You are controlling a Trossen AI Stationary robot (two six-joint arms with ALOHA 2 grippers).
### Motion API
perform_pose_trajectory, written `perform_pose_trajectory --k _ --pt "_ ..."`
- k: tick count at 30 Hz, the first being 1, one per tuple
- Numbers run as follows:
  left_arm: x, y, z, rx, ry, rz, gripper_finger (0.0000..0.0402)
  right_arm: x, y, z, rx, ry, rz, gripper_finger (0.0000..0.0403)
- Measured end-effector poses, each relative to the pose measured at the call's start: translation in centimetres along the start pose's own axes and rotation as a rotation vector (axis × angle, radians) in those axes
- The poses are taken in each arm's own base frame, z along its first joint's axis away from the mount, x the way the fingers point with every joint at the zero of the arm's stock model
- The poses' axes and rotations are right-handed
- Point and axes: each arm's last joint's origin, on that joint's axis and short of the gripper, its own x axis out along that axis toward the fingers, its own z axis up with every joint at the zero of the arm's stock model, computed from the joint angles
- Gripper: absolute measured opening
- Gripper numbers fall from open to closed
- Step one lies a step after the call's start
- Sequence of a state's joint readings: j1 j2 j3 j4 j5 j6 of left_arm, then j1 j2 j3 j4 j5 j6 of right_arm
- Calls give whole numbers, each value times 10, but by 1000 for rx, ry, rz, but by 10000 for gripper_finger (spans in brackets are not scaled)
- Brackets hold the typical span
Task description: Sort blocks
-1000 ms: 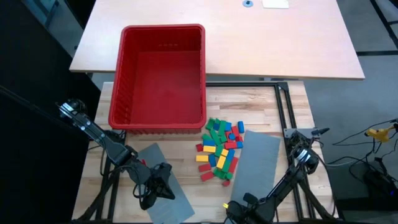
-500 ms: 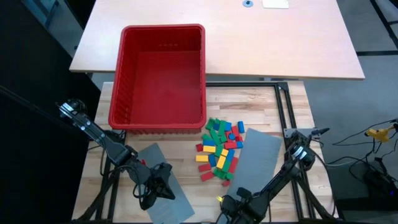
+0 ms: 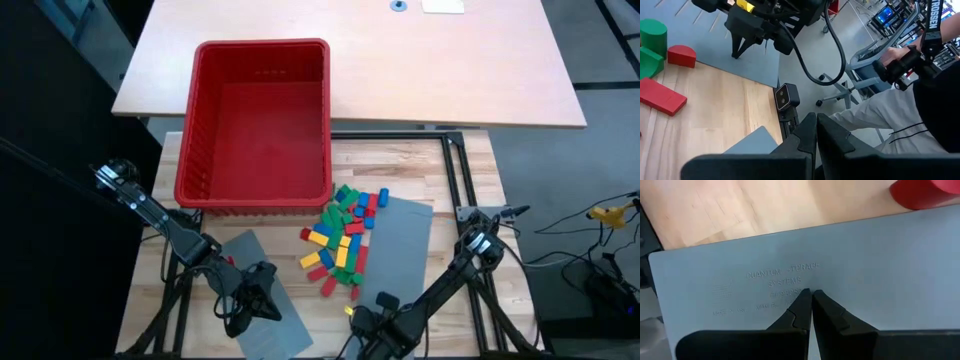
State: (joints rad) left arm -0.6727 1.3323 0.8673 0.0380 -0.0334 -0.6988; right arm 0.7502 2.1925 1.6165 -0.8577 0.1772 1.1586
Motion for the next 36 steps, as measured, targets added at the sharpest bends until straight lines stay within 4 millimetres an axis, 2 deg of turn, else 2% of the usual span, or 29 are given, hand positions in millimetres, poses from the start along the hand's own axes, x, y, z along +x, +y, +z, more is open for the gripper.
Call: perform_pose_trajectory --k 11,22,36 --pt "0 0 0 -18 -5 -4 0 4 -9 12 -30 9 -22 0" --pt "0 0 1 -19 -6 -4 0 10 -22 41 -52 -21 -28 0" --pt "0 0 0 -18 -5 -4 0 16 -27 84 -47 -154 98 0"
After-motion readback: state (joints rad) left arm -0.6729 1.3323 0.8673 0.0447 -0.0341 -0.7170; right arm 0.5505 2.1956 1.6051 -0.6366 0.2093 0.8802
